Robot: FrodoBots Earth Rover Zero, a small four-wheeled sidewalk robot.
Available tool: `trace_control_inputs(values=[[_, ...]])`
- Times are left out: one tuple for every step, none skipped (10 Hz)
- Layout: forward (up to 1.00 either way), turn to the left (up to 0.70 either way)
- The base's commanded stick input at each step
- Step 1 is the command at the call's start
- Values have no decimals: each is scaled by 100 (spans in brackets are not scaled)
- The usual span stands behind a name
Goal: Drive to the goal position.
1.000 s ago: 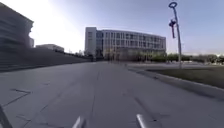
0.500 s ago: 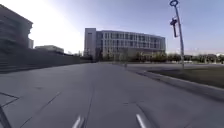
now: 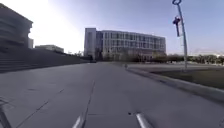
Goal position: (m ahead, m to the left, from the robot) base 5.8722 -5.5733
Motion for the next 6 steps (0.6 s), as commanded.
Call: trace_control_inputs(values=[[60,0],[60,0],[60,0],[60,0],[60,0],[60,0]])
